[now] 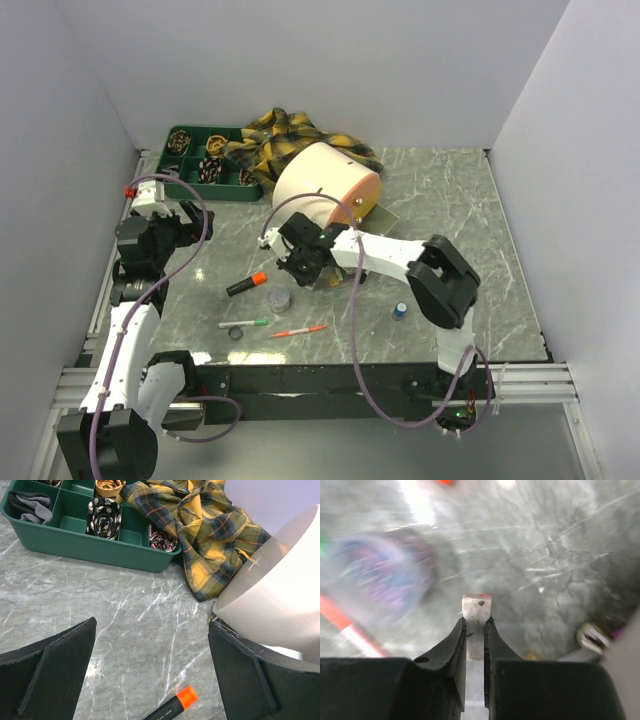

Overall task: Sort the stationery into containers
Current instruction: Pick up the stationery from the center of the board, then place the stationery in the drawer.

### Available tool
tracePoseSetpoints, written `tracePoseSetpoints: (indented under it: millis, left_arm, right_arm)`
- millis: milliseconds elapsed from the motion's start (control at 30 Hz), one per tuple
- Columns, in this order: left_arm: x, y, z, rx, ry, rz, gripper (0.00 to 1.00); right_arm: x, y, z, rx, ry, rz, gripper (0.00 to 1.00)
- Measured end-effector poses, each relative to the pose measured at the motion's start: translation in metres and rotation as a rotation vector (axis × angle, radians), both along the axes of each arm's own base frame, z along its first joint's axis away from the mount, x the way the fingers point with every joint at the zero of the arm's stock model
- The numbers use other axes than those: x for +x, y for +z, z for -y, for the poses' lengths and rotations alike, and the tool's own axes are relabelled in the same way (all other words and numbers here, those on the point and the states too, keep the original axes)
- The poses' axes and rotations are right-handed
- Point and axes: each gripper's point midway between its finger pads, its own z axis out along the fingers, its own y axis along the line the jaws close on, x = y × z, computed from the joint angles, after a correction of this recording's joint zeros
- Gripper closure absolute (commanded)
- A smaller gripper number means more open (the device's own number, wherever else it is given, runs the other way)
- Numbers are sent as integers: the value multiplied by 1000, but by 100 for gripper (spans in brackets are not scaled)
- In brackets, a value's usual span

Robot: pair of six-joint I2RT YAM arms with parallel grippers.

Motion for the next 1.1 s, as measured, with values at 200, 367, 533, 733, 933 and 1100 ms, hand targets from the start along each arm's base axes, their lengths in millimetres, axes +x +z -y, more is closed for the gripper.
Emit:
tracePoseSetpoints:
  millis: [200, 367, 533, 733, 933, 1100]
  left_arm:
    - [5, -1, 5, -3, -32, 7, 1]
    - [15, -15, 11, -11, -74, -33, 1]
    - [27, -11, 12, -12, -90, -33, 1]
    - [36, 1, 12, -9, -97, 3, 1]
    - [40, 0, 13, -12, -102, 1, 1]
    - [41, 0, 13, -15, -107, -2, 1]
  right_arm:
    - [-10, 89, 1, 156, 53, 140, 98]
    - [-19, 151, 31, 250, 67, 292, 97]
    - [-12, 143, 75, 159, 88, 388, 96]
    - [23, 117, 130, -5, 59, 443, 95]
    - [48, 121, 144, -35, 42, 507, 89]
    - [56, 105, 141, -68, 64, 492, 62]
